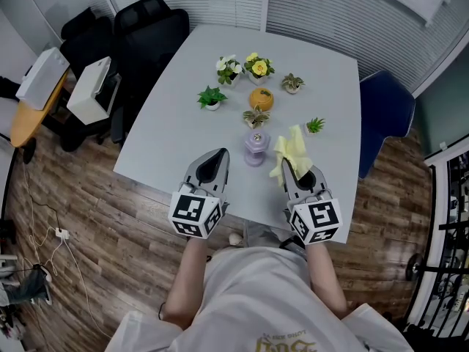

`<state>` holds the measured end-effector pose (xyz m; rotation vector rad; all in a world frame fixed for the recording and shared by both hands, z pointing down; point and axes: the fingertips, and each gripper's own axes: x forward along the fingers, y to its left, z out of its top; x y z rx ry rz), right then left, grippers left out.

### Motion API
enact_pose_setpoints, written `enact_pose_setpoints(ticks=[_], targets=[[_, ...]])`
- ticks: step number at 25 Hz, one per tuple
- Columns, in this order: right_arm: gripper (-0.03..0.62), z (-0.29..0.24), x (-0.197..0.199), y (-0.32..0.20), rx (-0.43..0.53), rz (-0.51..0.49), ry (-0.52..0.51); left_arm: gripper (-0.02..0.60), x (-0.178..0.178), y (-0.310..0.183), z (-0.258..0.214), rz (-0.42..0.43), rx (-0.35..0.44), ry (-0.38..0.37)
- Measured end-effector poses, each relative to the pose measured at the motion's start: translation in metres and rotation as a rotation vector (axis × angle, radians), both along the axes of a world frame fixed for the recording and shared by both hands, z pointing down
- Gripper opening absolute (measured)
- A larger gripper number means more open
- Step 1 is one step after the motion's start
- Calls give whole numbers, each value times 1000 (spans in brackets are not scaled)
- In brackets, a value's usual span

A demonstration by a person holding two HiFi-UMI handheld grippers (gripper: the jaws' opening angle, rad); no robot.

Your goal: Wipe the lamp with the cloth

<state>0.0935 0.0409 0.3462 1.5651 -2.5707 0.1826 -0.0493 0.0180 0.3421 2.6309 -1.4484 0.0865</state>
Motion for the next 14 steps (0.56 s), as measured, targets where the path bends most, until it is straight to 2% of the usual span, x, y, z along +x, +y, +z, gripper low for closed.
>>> enact_pose_setpoints(ticks=[14], targets=[[46, 3, -7, 3, -3, -15, 5, 2, -10, 3, 2, -11, 2, 21]])
